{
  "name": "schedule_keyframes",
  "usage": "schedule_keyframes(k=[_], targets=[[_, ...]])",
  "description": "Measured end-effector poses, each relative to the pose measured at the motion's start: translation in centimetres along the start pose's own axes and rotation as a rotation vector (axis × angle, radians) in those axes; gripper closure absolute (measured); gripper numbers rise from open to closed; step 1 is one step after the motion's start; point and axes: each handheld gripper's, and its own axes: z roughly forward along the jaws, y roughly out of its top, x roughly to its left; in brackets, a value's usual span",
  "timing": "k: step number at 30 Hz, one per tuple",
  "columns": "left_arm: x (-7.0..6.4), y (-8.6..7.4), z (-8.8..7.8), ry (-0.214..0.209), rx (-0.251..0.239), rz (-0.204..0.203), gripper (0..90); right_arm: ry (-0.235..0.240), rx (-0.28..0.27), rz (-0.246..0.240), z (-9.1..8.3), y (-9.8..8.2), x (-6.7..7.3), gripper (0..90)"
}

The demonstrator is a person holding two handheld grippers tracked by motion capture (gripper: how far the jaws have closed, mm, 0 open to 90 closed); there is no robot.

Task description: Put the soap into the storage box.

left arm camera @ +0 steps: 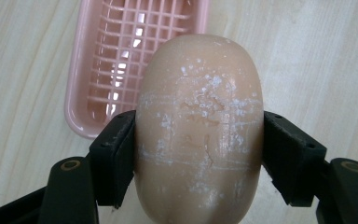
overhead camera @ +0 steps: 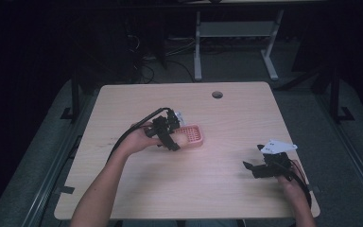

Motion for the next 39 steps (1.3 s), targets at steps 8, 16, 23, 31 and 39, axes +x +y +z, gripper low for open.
schedule_keyframes(k=[8, 16, 23, 31, 39], targets=[[1.0, 0.9, 0.1, 0.016, 0.007, -0.002, 31.9, -0.001, -0.005, 0.011, 0.0, 0.0, 0.0, 13.9], [1.6, 2.0, 0.3, 0.025, 0.021, 0.003, 32.0, -0.001, -0.026, 0.036, -0.3, 0.0, -0.2, 13.9], [1.9, 3.1, 1.2, 0.022, 0.029, 0.006, 31.9, -0.002, -0.031, 0.034, -0.4, 0.0, -0.2, 13.9], [2.6, 3.5, 2.1, 0.012, 0.022, -0.014, 31.9, -0.001, -0.025, 0.036, -0.4, 0.0, -0.2, 13.9], [2.9, 3.9, 3.1, 0.002, 0.036, -0.016, 31.9, 0.000, -0.023, 0.036, -0.3, 0.0, -0.2, 13.9]])
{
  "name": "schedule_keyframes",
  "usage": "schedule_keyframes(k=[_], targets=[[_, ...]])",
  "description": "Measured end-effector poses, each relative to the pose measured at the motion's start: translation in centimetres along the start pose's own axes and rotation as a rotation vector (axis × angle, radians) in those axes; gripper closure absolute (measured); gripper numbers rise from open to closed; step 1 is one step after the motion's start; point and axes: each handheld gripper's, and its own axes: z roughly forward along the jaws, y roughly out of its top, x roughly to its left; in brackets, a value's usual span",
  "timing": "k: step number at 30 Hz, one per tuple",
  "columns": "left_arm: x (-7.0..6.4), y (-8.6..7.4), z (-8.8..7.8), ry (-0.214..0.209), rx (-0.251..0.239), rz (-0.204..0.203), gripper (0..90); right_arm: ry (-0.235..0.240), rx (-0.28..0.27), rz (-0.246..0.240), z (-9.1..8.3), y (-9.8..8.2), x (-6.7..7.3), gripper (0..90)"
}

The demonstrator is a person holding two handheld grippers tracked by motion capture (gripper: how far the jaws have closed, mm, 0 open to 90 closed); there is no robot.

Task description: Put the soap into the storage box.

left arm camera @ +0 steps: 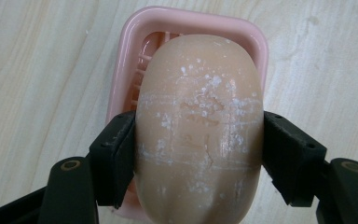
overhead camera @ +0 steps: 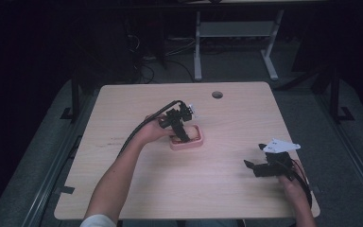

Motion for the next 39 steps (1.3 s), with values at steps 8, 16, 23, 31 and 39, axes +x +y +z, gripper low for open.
schedule_keyframes(k=[8, 16, 23, 31, 39], targets=[[0.6, 0.2, 0.5, -0.009, 0.002, -0.009, 31.9, 0.000, 0.000, 0.000, 0.0, 0.0, 0.0, 13.9], [0.5, 0.3, 0.8, -0.007, 0.012, -0.012, 31.8, -0.001, -0.001, -0.002, 0.0, 0.0, 0.0, 13.9], [0.5, 0.4, 1.2, -0.002, 0.024, -0.009, 31.7, -0.001, 0.003, -0.002, 0.0, 0.0, 0.0, 13.8], [0.5, 0.4, 1.2, -0.003, 0.019, -0.013, 31.6, -0.001, -0.001, -0.003, 0.0, 0.0, 0.0, 13.8], [0.4, 0.5, 1.2, 0.003, 0.028, -0.004, 31.6, 0.000, 0.000, -0.001, 0.0, 0.0, 0.0, 13.9]])
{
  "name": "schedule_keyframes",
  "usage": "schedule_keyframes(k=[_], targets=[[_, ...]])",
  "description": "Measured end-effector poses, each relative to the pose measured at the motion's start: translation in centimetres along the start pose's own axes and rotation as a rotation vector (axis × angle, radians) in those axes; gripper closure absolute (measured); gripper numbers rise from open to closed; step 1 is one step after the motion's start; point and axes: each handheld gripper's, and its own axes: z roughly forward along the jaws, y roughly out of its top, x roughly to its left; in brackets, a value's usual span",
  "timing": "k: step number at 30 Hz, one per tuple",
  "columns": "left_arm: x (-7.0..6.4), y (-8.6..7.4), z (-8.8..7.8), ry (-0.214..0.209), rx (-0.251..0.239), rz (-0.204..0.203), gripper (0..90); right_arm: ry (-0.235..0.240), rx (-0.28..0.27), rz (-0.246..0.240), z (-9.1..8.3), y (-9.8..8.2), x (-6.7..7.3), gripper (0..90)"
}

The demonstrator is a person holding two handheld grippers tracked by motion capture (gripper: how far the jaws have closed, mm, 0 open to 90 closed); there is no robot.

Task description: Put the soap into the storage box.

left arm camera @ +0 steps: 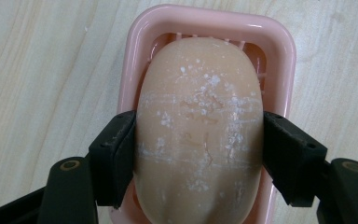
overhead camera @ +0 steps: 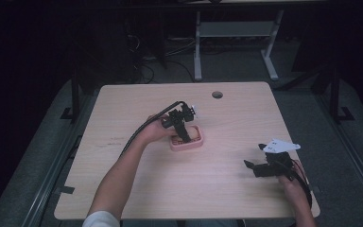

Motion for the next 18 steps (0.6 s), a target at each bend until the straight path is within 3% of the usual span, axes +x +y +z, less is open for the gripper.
schedule_keyframes(k=[8, 13, 18], targets=[[-0.1, 0.0, -0.1, 0.015, 0.008, 0.005, 31.2, 0.000, -0.005, -0.006, 0.0, 0.0, -0.1, 13.9], [-0.3, -0.2, -1.2, 0.016, -0.043, -0.012, 28.4, -0.003, -0.008, -0.003, 0.0, 0.1, 0.0, 13.8], [-1.1, -1.1, -1.7, 0.026, -0.041, 0.002, 27.8, -0.002, -0.002, -0.019, 0.2, 0.2, 0.2, 13.9]])
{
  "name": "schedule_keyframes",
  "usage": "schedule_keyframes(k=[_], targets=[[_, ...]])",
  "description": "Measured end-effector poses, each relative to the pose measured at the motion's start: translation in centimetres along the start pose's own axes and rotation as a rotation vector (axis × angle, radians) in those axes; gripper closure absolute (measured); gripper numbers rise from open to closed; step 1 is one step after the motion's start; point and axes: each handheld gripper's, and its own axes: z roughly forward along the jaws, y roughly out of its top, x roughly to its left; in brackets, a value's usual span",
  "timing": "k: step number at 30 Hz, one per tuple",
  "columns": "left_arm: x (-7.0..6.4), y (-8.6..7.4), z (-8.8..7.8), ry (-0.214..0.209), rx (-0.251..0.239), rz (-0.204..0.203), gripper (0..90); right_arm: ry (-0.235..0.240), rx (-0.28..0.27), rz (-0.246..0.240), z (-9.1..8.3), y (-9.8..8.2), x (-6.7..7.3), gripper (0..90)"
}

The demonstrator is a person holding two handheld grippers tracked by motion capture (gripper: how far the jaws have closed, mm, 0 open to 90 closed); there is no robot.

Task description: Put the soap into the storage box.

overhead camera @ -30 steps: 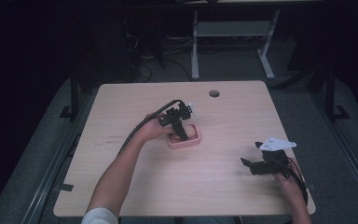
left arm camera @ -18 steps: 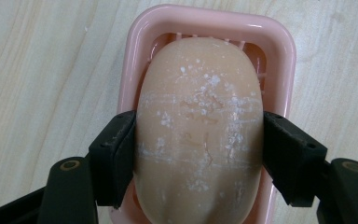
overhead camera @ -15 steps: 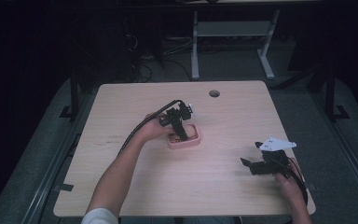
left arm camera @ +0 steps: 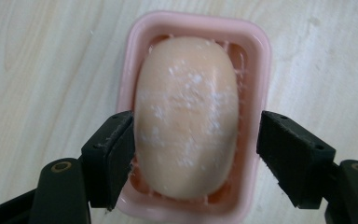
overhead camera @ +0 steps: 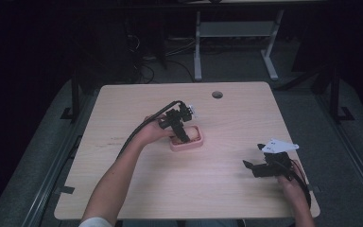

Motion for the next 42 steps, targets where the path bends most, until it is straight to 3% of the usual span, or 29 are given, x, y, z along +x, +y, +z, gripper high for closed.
schedule_keyframes(k=[8, 23, 37, 42], targets=[[-0.5, -1.8, -0.9, 0.013, -0.018, -0.022, 25.4, 0.003, 0.004, -0.004, 0.1, 0.1, 0.3, 13.9], [-1.3, -3.3, -1.8, 0.011, -0.039, -0.026, 23.6, -0.004, 0.018, -0.008, 0.3, 0.2, 0.4, 13.9], [-2.2, -5.4, -2.4, 0.014, -0.081, -0.057, 23.8, -0.007, 0.026, -0.013, 0.4, 0.3, 0.7, 13.9], [-2.7, -5.9, -2.6, 0.021, -0.068, -0.052, 23.6, -0.006, 0.033, -0.020, 0.6, 0.3, 0.8, 13.9]])
